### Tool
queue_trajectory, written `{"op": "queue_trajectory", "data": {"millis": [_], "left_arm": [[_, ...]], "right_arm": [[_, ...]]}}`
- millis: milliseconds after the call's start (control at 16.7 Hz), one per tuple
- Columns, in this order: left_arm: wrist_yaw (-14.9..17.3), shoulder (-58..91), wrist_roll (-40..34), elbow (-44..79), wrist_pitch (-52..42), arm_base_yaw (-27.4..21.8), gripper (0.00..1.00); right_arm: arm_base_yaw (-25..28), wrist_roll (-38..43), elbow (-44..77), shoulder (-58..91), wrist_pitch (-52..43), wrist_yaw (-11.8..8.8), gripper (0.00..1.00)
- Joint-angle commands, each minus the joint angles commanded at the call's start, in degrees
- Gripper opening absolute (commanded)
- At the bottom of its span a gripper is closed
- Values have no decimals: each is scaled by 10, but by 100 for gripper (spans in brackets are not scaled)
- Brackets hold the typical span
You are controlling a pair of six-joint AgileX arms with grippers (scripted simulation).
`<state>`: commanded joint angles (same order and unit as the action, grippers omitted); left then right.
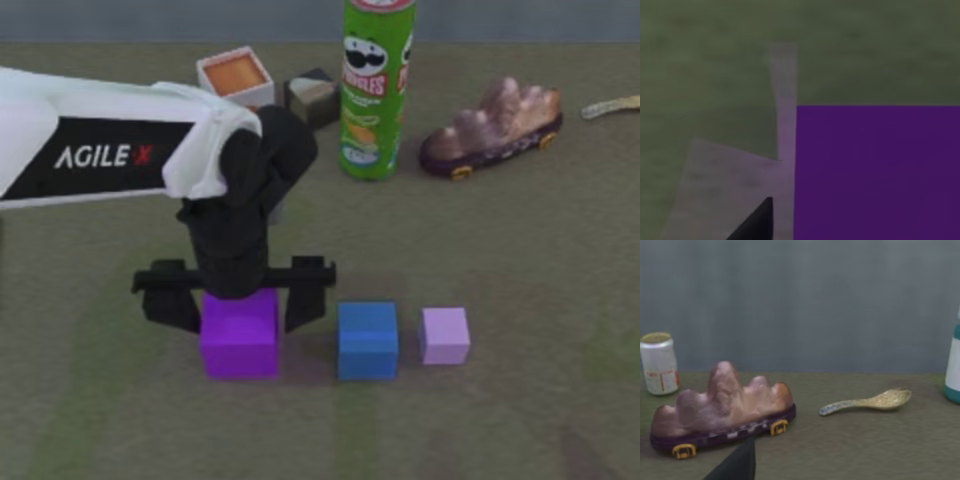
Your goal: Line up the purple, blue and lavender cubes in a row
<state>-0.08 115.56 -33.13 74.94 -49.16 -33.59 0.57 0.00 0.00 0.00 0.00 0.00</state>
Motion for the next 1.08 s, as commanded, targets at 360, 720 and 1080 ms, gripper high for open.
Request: {"op": "queue_trajectory", "data": {"millis": [360,720,1080], "left_arm": [[0,0,0,0,0,0,100],[0,-21,-3,43,-63,6,100],[0,-52,-2,95,-146,11,100]], "right_arm": [[0,0,0,0,0,0,100],[0,0,0,0,0,0,100],[0,0,0,0,0,0,100]]}}
